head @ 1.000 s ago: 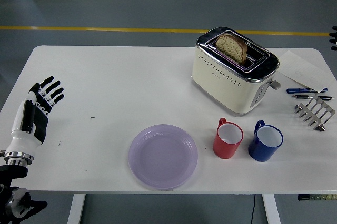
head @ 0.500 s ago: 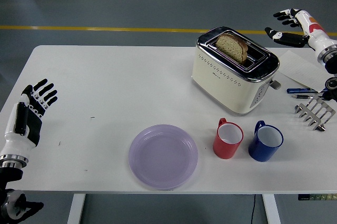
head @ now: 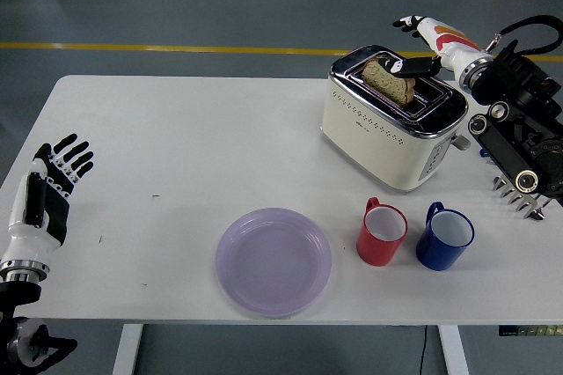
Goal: Push plate across desktop,pick up the break from the machine,place the break in the plate
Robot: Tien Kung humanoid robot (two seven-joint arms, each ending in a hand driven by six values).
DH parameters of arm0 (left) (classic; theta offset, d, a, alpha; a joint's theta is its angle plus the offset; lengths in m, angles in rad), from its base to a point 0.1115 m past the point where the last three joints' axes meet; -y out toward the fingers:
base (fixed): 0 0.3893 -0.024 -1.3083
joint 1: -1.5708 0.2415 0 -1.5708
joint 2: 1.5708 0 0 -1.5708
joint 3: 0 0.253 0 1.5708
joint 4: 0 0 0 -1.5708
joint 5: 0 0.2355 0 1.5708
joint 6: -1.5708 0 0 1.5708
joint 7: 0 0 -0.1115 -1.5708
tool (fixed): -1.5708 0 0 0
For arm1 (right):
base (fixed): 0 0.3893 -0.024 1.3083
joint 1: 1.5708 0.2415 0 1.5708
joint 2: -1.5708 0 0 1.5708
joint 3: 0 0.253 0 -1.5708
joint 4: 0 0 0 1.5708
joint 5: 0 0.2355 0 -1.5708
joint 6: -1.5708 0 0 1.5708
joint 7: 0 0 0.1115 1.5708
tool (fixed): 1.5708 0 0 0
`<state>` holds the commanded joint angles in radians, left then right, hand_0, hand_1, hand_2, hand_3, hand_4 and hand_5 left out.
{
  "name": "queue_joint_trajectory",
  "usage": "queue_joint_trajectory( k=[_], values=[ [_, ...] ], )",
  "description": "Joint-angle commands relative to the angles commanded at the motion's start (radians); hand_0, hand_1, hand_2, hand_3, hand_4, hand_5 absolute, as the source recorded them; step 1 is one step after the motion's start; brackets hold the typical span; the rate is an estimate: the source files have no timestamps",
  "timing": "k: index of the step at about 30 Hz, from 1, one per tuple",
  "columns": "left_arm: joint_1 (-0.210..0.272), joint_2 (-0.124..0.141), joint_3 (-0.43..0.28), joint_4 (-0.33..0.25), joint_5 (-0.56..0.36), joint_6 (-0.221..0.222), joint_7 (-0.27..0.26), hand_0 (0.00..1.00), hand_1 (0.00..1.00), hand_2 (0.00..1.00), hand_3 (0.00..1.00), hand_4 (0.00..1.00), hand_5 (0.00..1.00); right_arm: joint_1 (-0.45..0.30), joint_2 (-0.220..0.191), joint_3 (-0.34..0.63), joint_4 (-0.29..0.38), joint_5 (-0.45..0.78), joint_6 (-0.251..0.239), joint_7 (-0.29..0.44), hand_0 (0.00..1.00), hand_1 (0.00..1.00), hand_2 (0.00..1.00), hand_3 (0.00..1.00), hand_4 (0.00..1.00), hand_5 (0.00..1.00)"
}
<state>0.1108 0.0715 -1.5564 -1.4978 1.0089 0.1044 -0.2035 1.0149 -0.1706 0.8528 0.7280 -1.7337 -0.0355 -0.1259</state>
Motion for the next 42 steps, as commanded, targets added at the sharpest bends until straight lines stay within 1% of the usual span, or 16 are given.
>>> queue_joint_trajectory(
  k=[5, 7, 9, 11, 12, 17, 18, 22, 23, 24, 29, 30, 35, 36, 41, 42],
  values=[
    [0.001, 0.003, -0.003, 0.001, -0.004, 0.003, -0.004, 0.771, 0.740, 0.749, 0.746, 0.508, 0.998, 0.046, 0.042, -0.033, -0.095, -0.015, 0.010, -0.012, 0.892, 0.870, 0.900, 0.906, 0.824, 0.503],
    [-0.001, 0.003, -0.002, 0.002, -0.005, 0.005, -0.006, 0.769, 0.739, 0.740, 0.742, 0.508, 0.998, 0.065, 0.058, -0.049, -0.130, -0.015, 0.016, -0.015, 0.867, 0.854, 0.887, 0.898, 0.828, 0.507],
    [-0.007, 0.001, 0.004, 0.006, -0.010, 0.015, -0.018, 0.769, 0.739, 0.740, 0.742, 0.508, 0.998, 0.086, 0.077, -0.063, -0.170, -0.019, 0.022, -0.012, 0.867, 0.854, 0.887, 0.898, 0.828, 0.507],
    [-0.012, 0.000, 0.007, 0.009, -0.013, 0.020, -0.026, 0.769, 0.739, 0.740, 0.742, 0.508, 0.998, 0.100, 0.090, -0.074, -0.200, -0.029, 0.025, -0.012, 0.867, 0.854, 0.887, 0.898, 0.828, 0.507],
    [-0.013, 0.000, 0.007, 0.009, -0.013, 0.021, -0.028, 0.762, 0.730, 0.730, 0.729, 0.487, 0.998, 0.104, 0.094, -0.076, -0.208, -0.031, 0.026, -0.012, 0.820, 0.814, 0.827, 0.871, 0.823, 0.497],
    [-0.016, 0.001, 0.007, 0.011, -0.018, 0.026, -0.036, 0.762, 0.730, 0.730, 0.729, 0.487, 0.998, 0.140, 0.129, -0.127, -0.282, -0.035, 0.017, -0.026, 0.820, 0.814, 0.827, 0.871, 0.823, 0.497],
    [-0.016, 0.001, 0.007, 0.011, -0.019, 0.027, -0.038, 0.760, 0.723, 0.724, 0.727, 0.489, 0.998, 0.147, 0.137, -0.138, -0.299, -0.036, 0.013, -0.031, 0.779, 0.785, 0.796, 0.843, 0.818, 0.490],
    [-0.024, 0.000, 0.014, 0.016, -0.022, 0.036, -0.044, 0.760, 0.723, 0.724, 0.727, 0.489, 0.998, 0.165, 0.162, -0.168, -0.348, -0.031, 0.014, -0.048, 0.779, 0.785, 0.796, 0.843, 0.818, 0.490],
    [-0.028, 0.000, 0.016, 0.018, -0.023, 0.038, -0.046, 0.760, 0.723, 0.724, 0.727, 0.489, 0.998, 0.167, 0.165, -0.172, -0.358, -0.030, 0.015, -0.051, 0.779, 0.785, 0.796, 0.843, 0.818, 0.490],
    [-0.032, 0.000, 0.018, 0.018, -0.024, 0.039, -0.048, 0.755, 0.714, 0.713, 0.713, 0.475, 0.998, 0.168, 0.169, -0.175, -0.367, -0.030, 0.016, -0.055, 0.633, 0.672, 0.678, 0.786, 0.801, 0.466],
    [-0.042, 0.004, 0.028, 0.020, -0.027, 0.042, -0.055, 0.755, 0.714, 0.713, 0.713, 0.475, 0.998, 0.176, 0.171, -0.198, -0.396, -0.039, 0.008, -0.081, 0.633, 0.672, 0.678, 0.786, 0.801, 0.466],
    [-0.043, 0.004, 0.028, 0.020, -0.027, 0.042, -0.055, 0.754, 0.711, 0.707, 0.712, 0.473, 0.998, 0.178, 0.171, -0.203, -0.401, -0.040, 0.005, -0.085, 0.502, 0.579, 0.577, 0.697, 0.761, 0.426],
    [-0.042, 0.002, 0.028, 0.024, -0.029, 0.045, -0.057, 0.754, 0.711, 0.707, 0.712, 0.473, 0.998, 0.186, 0.171, -0.248, -0.421, -0.014, -0.030, -0.106, 0.502, 0.579, 0.577, 0.697, 0.761, 0.426],
    [-0.042, 0.001, 0.028, 0.024, -0.029, 0.045, -0.057, 0.753, 0.707, 0.697, 0.707, 0.458, 0.998, 0.187, 0.171, -0.253, -0.423, -0.007, -0.036, -0.106, 0.405, 0.494, 0.514, 0.604, 0.704, 0.373],
    [-0.043, 0.000, 0.031, 0.027, -0.030, 0.047, -0.059, 0.753, 0.707, 0.697, 0.707, 0.458, 0.998, 0.190, 0.171, -0.292, -0.436, 0.036, -0.043, -0.097, 0.405, 0.494, 0.514, 0.604, 0.704, 0.373],
    [-0.044, 0.000, 0.031, 0.028, -0.030, 0.047, -0.059, 0.751, 0.703, 0.693, 0.703, 0.456, 0.998, 0.190, 0.171, -0.296, -0.437, 0.040, -0.043, -0.096, 0.364, 0.459, 0.479, 0.582, 0.653, 0.306]
  ],
)
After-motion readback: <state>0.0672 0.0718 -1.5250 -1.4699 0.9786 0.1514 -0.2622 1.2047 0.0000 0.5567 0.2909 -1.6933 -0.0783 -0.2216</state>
